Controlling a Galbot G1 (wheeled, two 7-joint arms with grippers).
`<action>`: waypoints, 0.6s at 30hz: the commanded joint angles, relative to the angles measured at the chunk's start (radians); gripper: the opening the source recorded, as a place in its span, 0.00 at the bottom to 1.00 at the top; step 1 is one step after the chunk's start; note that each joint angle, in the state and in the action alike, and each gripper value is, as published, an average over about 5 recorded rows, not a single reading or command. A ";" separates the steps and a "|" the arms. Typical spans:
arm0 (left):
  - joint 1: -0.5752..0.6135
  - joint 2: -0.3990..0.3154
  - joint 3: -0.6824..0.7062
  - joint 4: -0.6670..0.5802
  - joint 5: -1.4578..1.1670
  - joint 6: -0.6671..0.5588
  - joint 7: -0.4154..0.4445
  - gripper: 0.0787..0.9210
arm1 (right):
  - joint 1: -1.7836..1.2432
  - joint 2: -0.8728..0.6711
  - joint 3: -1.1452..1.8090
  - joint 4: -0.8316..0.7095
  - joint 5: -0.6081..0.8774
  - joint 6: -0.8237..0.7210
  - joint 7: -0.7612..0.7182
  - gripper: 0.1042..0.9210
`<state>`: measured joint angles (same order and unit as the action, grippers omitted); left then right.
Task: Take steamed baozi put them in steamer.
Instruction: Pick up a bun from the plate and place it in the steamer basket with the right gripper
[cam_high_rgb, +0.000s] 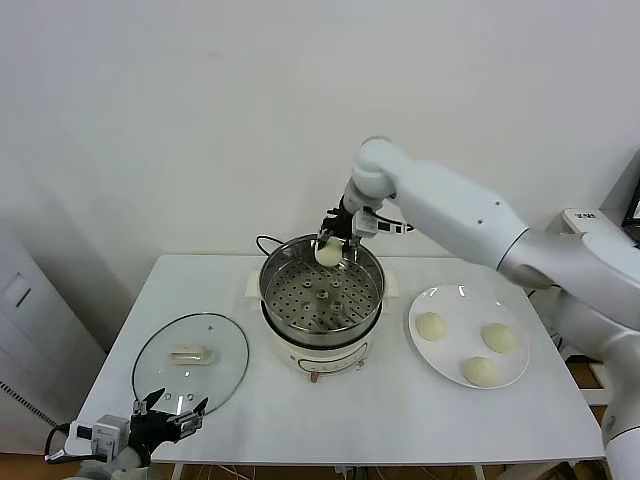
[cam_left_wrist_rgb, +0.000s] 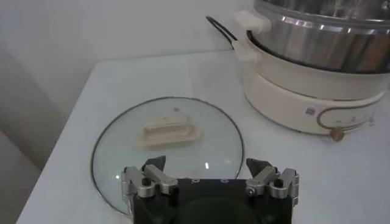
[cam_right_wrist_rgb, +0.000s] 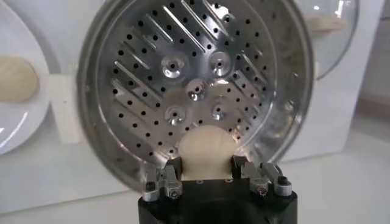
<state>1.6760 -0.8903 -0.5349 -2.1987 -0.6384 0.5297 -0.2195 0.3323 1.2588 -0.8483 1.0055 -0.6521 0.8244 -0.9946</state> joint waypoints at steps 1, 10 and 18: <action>-0.001 -0.001 0.002 0.000 0.000 0.000 0.000 0.88 | -0.108 0.040 0.067 -0.018 -0.183 0.048 0.025 0.49; -0.001 -0.002 0.004 0.001 0.000 -0.001 0.000 0.88 | -0.147 0.043 0.098 -0.040 -0.240 0.048 0.049 0.49; -0.002 0.000 0.004 -0.007 0.000 0.001 0.000 0.88 | -0.148 0.045 0.117 -0.042 -0.262 0.048 0.070 0.56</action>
<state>1.6742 -0.8909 -0.5315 -2.2015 -0.6383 0.5295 -0.2196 0.2115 1.2960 -0.7570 0.9676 -0.8552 0.8241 -0.9435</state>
